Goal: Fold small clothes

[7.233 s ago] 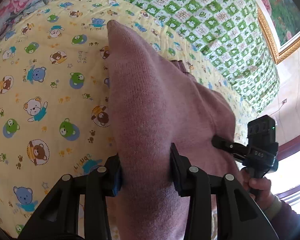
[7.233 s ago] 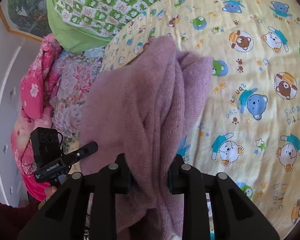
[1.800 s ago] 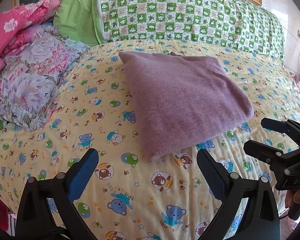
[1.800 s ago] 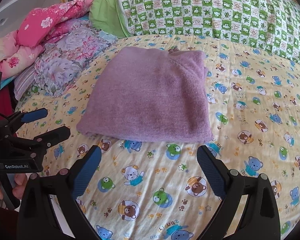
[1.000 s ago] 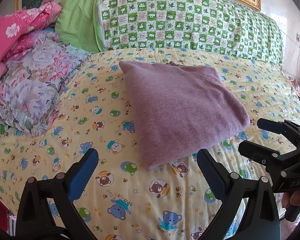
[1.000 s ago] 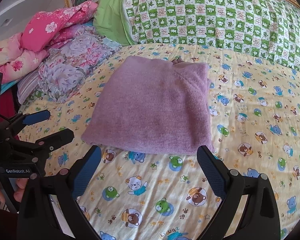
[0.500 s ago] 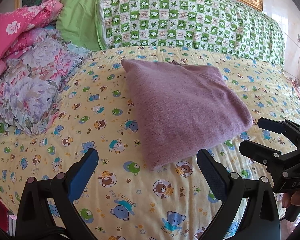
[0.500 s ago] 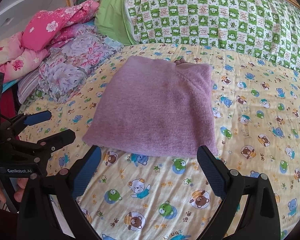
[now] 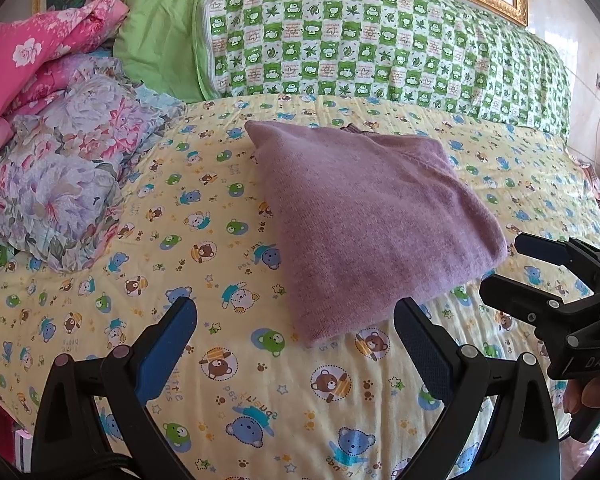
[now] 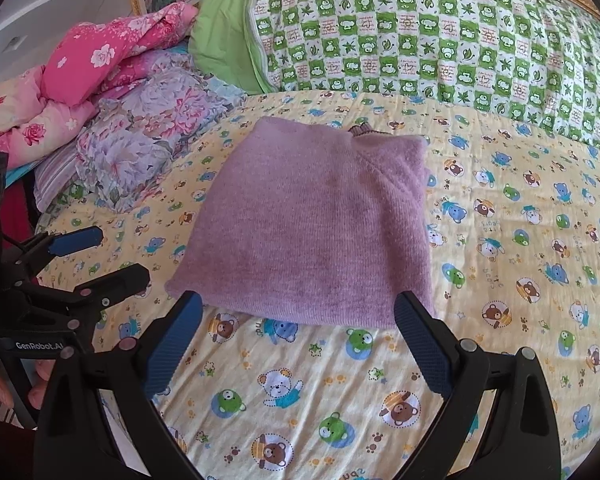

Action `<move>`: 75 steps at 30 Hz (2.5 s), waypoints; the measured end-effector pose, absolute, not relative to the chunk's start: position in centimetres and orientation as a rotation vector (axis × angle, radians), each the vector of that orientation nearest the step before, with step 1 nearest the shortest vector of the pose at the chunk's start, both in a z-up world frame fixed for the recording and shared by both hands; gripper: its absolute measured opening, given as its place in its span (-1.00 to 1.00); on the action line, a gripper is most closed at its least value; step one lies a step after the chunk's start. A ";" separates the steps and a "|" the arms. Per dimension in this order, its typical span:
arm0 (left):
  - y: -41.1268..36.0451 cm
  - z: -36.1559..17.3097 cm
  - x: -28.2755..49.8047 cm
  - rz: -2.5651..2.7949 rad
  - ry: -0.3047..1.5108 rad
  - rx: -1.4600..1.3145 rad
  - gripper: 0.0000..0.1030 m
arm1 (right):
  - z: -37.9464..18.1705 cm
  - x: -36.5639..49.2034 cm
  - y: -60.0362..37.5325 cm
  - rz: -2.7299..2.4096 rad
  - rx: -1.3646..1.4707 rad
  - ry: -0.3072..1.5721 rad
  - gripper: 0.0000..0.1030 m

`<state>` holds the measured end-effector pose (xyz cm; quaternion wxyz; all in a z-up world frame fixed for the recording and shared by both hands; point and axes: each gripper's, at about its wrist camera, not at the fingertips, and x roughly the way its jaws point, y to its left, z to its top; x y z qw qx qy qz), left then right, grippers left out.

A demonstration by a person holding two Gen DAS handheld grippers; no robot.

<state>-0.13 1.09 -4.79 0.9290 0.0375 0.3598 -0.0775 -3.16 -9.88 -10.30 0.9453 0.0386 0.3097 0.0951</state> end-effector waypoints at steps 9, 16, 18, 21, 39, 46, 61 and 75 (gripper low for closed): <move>1.0 -4.8 -0.1 -0.153 0.741 0.068 0.93 | -10.1 -3.0 -9.7 0.196 0.074 0.630 0.88; 0.9 -4.8 0.0 -0.149 0.743 0.064 0.93 | -10.0 -2.9 -9.9 0.198 0.078 0.630 0.88; 0.9 -4.8 -0.1 -0.148 0.743 0.063 0.93 | -10.0 -2.8 -10.0 0.201 0.079 0.628 0.88; 0.9 -4.8 0.0 -0.148 0.742 0.065 0.93 | -9.9 -2.8 -10.0 0.202 0.079 0.623 0.88; 0.8 -5.0 0.0 -0.148 0.749 0.065 0.93 | -9.6 -2.9 -10.1 0.190 0.094 0.620 0.88; 0.7 -5.0 0.0 -0.151 0.752 0.068 0.93 | -9.5 -3.0 -10.1 0.183 0.103 0.615 0.88; 0.7 -4.1 1.0 -0.149 0.740 0.080 0.92 | -8.6 -2.2 -9.9 0.175 0.116 0.587 0.88; 1.3 -2.7 3.6 -0.103 0.730 0.038 0.92 | -8.3 -0.9 -11.1 0.148 0.139 0.591 0.88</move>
